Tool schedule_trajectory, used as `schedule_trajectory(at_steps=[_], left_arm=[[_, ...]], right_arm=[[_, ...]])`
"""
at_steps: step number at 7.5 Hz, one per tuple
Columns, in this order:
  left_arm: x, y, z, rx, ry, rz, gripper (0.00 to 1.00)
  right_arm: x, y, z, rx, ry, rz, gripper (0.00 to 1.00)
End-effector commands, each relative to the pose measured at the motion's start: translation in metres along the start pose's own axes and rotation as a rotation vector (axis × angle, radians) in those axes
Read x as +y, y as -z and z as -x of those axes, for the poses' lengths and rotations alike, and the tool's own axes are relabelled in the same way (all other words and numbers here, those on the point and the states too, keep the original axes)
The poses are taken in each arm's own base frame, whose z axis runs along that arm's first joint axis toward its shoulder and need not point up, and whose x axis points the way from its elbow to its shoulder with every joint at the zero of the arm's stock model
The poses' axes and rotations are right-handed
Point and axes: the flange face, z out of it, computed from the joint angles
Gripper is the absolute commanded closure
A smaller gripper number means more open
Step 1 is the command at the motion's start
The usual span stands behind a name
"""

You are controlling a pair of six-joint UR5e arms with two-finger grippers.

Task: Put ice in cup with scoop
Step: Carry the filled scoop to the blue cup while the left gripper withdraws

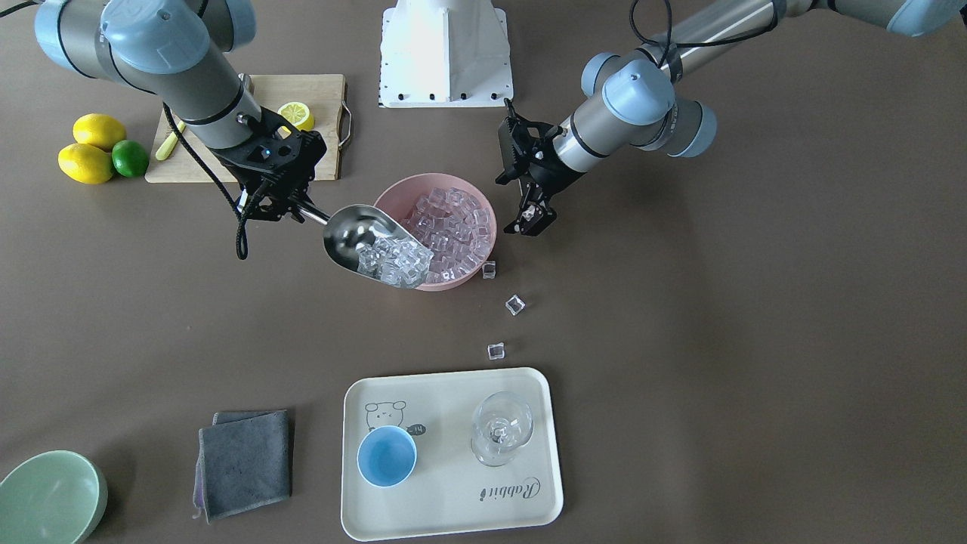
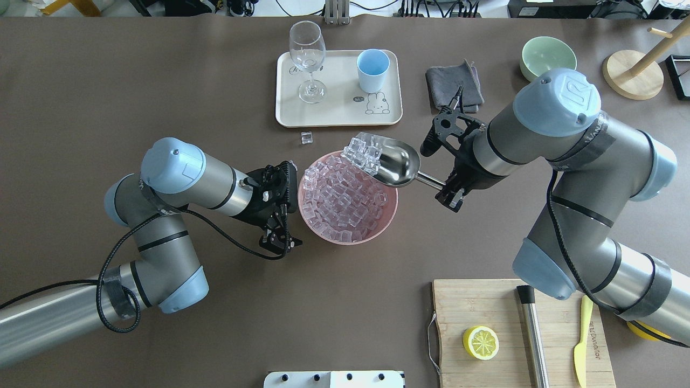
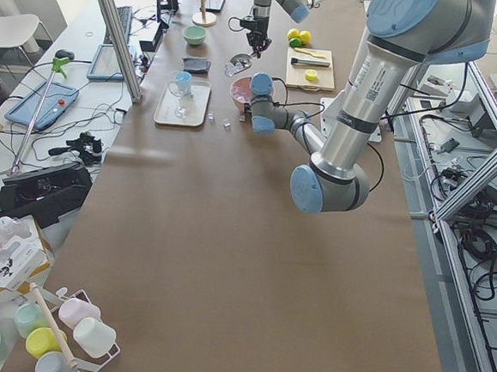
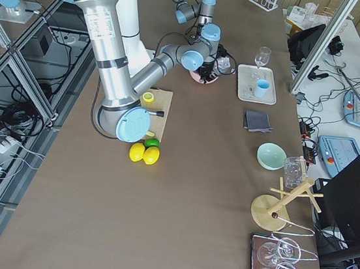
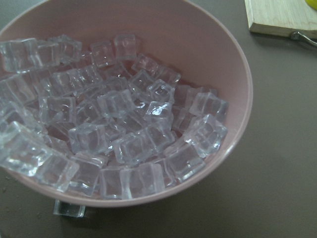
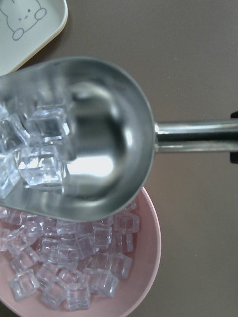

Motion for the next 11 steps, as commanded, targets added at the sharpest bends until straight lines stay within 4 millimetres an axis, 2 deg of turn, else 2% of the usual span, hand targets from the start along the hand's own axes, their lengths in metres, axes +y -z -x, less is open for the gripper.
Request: schedule_trajectory(at_steps=[1, 3, 5, 6, 7, 8, 9, 10, 11], left_arm=[[-0.003, 0.051, 0.003, -0.041, 0.064, 0.083, 0.01], [0.018, 0.072, 0.018, -0.071, 0.114, 0.126, 0.01], [0.022, 0.104, 0.027, -0.098, 0.518, 0.205, 0.01], [0.037, 0.111, 0.032, -0.124, 0.608, 0.212, 0.01], [0.044, 0.138, 0.054, -0.174, 0.641, 0.195, 0.01], [0.083, 0.185, 0.082, -0.255, 0.704, 0.194, 0.01], [0.122, 0.24, 0.098, -0.232, 0.801, 0.174, 0.01], [0.148, 0.269, 0.113, -0.19, 0.864, 0.162, 0.01], [0.189, 0.301, 0.139, -0.265, 0.938, 0.165, 0.01]], right_arm=[[-0.006, 0.015, -0.031, 0.033, -0.104, -0.017, 1.0], [-0.028, 0.024, -0.071, 0.043, -0.211, -0.022, 1.0], [-0.05, 0.021, -0.117, 0.064, -0.281, -0.008, 1.0], [-0.063, 0.015, -0.138, 0.064, -0.309, 0.01, 1.0], [-0.074, 0.005, -0.146, 0.066, -0.319, 0.027, 1.0], [-0.085, 0.002, -0.148, 0.067, -0.323, 0.034, 1.0], [-0.101, -0.003, -0.153, 0.068, -0.327, 0.052, 1.0], [-0.108, -0.002, -0.152, 0.064, -0.314, 0.105, 1.0], [-0.116, -0.001, -0.151, 0.056, -0.282, 0.17, 1.0]])
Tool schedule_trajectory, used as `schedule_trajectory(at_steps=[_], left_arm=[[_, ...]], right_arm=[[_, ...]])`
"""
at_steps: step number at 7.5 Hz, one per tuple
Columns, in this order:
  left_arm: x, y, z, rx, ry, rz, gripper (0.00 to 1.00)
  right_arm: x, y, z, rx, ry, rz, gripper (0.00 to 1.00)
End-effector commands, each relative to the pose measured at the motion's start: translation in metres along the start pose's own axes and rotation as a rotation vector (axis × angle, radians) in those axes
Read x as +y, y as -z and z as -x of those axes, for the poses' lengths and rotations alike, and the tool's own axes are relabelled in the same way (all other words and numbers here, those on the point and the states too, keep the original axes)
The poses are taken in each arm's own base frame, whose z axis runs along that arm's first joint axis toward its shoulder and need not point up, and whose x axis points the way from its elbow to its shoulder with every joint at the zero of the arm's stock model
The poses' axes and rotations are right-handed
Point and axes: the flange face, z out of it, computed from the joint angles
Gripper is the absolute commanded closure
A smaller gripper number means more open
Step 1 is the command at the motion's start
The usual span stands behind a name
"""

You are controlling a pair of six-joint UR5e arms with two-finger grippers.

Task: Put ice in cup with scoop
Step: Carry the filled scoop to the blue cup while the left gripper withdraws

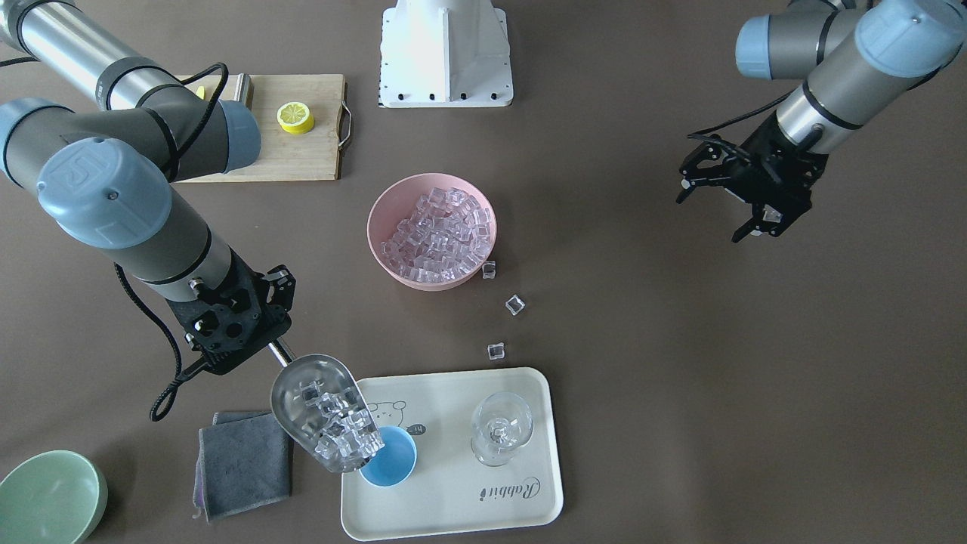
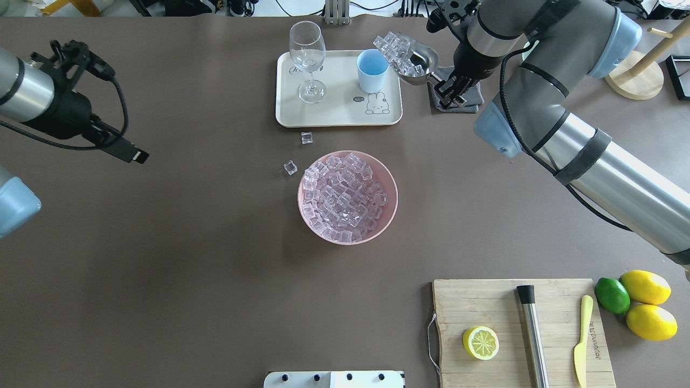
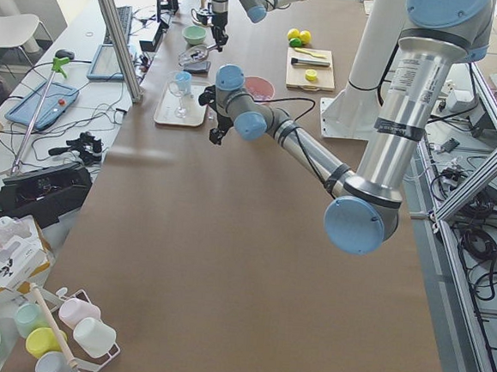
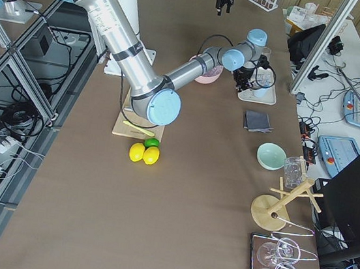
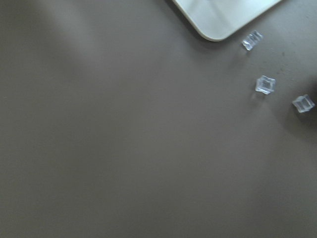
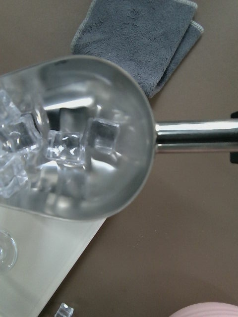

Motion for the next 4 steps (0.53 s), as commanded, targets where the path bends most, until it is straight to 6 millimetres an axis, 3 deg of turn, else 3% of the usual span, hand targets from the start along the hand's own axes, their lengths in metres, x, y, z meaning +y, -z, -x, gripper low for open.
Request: schedule_trajectory(at_steps=[1, 3, 4], left_arm=[[0.031, 0.06, 0.141, -0.092, 0.177, -0.032, 0.01], [0.053, 0.084, 0.206, -0.251, 0.189, -0.048, 0.01], [0.069, 0.113, 0.232, -0.3, 0.253, -0.073, 0.01]], right_arm=[[-0.015, 0.003, 0.006, 0.002, 0.038, 0.115, 1.0], [-0.017, 0.005, 0.007, 0.012, 0.054, 0.16, 1.0], [-0.021, 0.009, 0.011, 0.016, 0.067, 0.183, 1.0]])
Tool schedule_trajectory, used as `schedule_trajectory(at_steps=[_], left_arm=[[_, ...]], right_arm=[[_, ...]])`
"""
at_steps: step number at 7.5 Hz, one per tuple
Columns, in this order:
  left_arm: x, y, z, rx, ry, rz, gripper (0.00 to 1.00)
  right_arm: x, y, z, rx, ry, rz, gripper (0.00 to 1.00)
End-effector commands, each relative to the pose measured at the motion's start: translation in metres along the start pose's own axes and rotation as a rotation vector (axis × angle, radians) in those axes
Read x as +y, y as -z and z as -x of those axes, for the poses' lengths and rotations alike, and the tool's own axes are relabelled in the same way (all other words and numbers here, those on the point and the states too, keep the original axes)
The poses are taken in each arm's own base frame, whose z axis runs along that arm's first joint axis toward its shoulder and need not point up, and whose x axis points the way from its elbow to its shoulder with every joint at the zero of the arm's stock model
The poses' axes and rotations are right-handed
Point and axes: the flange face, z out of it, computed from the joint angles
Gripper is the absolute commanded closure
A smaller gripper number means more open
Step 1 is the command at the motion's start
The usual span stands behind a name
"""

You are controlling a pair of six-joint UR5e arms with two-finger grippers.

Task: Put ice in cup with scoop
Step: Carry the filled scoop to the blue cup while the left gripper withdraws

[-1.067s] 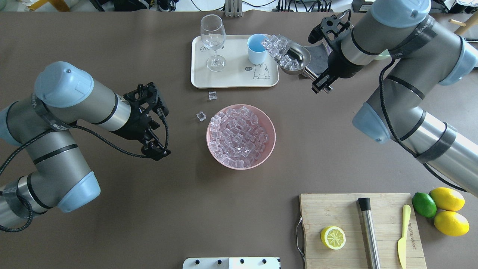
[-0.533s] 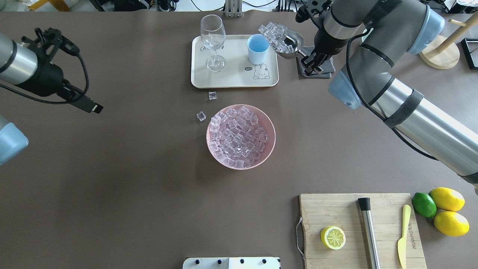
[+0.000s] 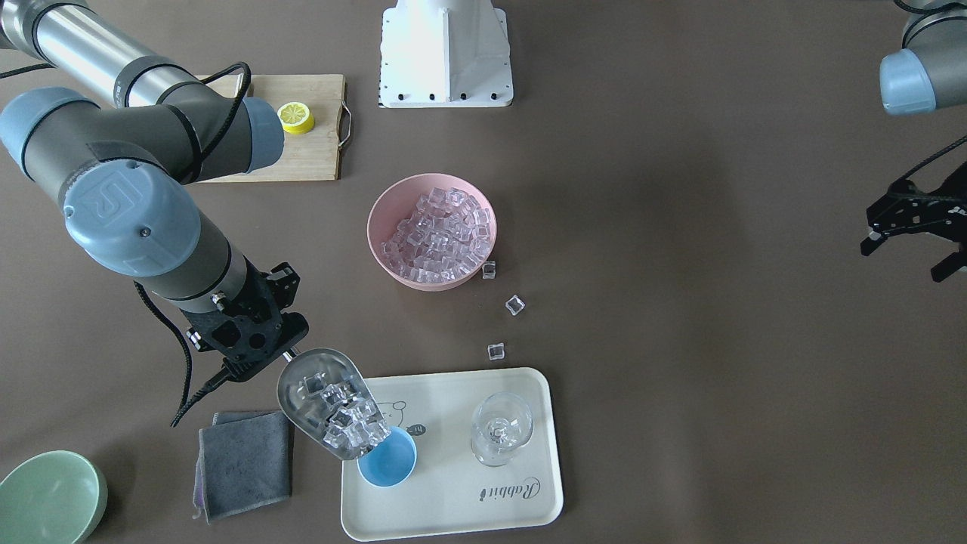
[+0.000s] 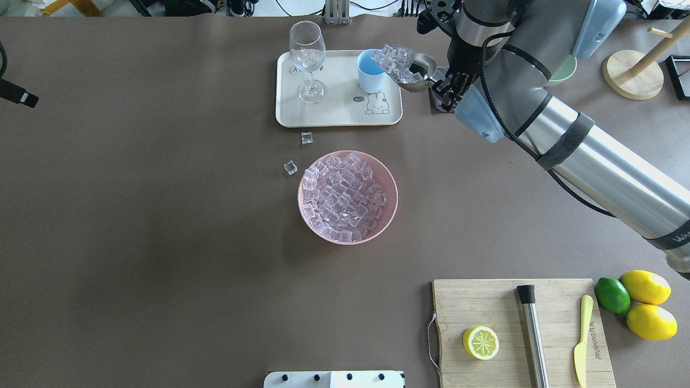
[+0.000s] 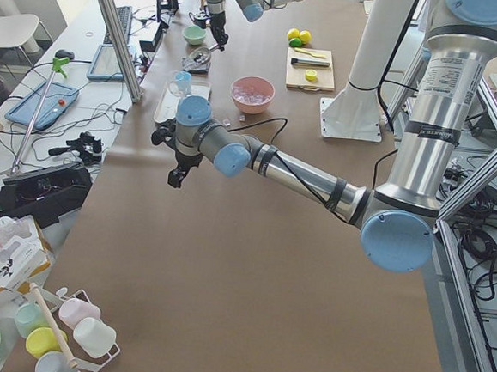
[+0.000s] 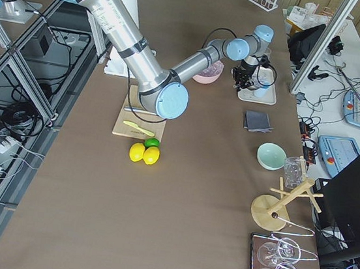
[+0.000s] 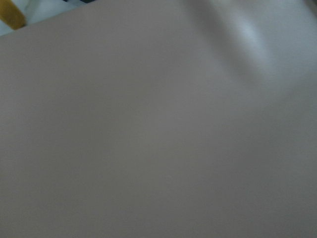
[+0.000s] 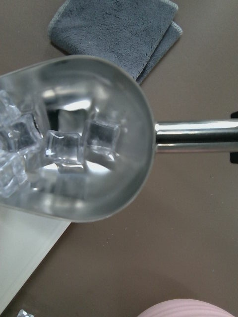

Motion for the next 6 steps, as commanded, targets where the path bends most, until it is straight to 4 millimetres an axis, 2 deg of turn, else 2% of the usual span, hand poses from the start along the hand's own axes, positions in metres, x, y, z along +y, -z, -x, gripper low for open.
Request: schedule_trajectory(at_steps=[1, 2, 3, 4, 6], left_arm=[[0.027, 0.023, 0.069, -0.114, 0.11, 0.001, 0.01], [0.032, 0.012, 0.074, -0.112, 0.13, 0.032, 0.01], [0.041, 0.002, 0.088, -0.107, 0.18, 0.081, 0.01], [0.043, 0.006, 0.095, -0.112, 0.2, 0.085, 0.01], [0.059, 0.011, 0.112, -0.123, 0.233, 0.083, 0.01]], right_arm=[[-0.006, 0.009, 0.007, 0.011, 0.019, 0.05, 1.0], [-0.007, 0.01, 0.007, 0.011, 0.035, 0.07, 1.0], [-0.006, 0.01, 0.007, 0.013, 0.038, 0.084, 1.0], [-0.007, 0.01, 0.005, 0.014, 0.027, 0.1, 1.0], [-0.028, 0.013, 0.005, 0.016, 0.011, 0.121, 1.0]])
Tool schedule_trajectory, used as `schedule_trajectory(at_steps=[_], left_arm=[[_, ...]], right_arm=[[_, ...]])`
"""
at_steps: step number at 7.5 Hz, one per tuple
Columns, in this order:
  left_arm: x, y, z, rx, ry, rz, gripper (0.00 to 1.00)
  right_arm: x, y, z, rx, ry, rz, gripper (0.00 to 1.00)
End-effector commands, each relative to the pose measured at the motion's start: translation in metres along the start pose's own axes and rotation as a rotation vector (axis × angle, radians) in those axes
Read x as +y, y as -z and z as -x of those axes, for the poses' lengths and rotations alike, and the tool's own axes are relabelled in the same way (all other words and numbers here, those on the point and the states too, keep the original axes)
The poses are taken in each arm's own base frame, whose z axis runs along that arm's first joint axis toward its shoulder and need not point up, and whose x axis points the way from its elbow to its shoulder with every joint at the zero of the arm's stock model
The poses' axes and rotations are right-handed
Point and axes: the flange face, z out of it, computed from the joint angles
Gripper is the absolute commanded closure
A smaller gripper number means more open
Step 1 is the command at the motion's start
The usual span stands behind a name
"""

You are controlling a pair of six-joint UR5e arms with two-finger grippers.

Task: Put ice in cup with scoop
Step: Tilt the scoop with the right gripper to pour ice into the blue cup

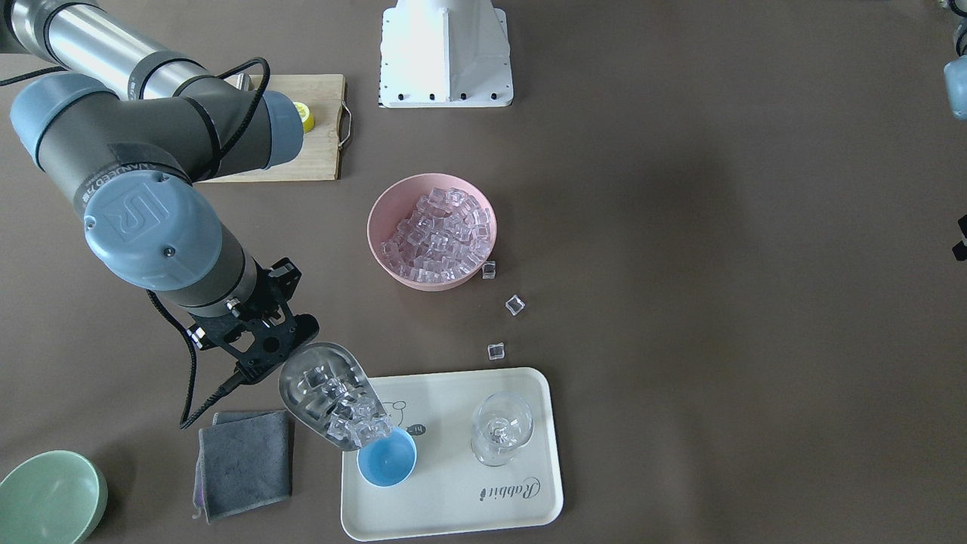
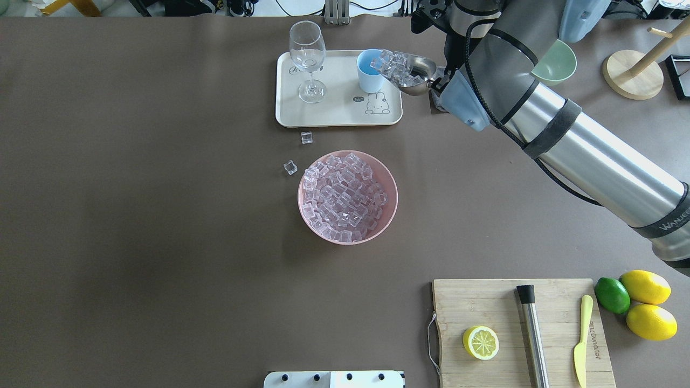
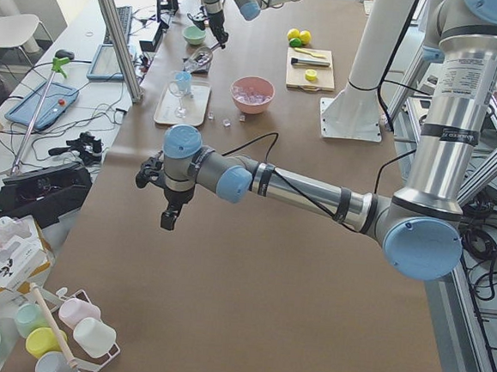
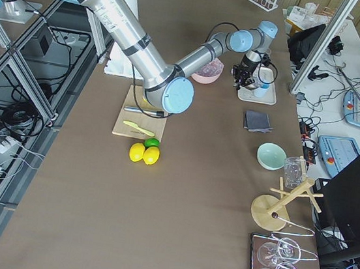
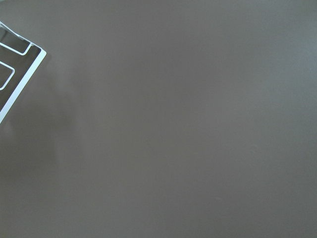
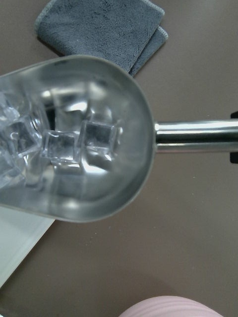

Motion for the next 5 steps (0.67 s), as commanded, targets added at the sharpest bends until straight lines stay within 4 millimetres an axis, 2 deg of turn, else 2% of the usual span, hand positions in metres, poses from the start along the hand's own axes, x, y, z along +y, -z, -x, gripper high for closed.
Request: schedule_trajectory(at_steps=[1, 2, 3, 4, 5], left_arm=[[0.029, 0.003, 0.046, -0.024, 0.086, 0.012, 0.01], [0.037, 0.0, 0.053, -0.025, 0.104, 0.024, 0.01], [0.038, -0.002, 0.054, -0.025, 0.103, 0.026, 0.01], [0.041, 0.001, 0.063, -0.034, 0.12, 0.022, 0.01], [0.044, 0.004, 0.072, -0.035, 0.137, 0.019, 0.01]], right_arm=[[-0.024, 0.01, 0.002, 0.008, -0.018, 0.035, 1.0], [-0.023, 0.01, 0.002, 0.01, -0.011, 0.051, 1.0], [-0.023, 0.011, 0.001, 0.026, -0.001, 0.065, 1.0], [-0.023, 0.013, 0.001, 0.036, -0.002, 0.086, 1.0], [-0.027, 0.022, 0.005, 0.053, 0.019, 0.117, 1.0]])
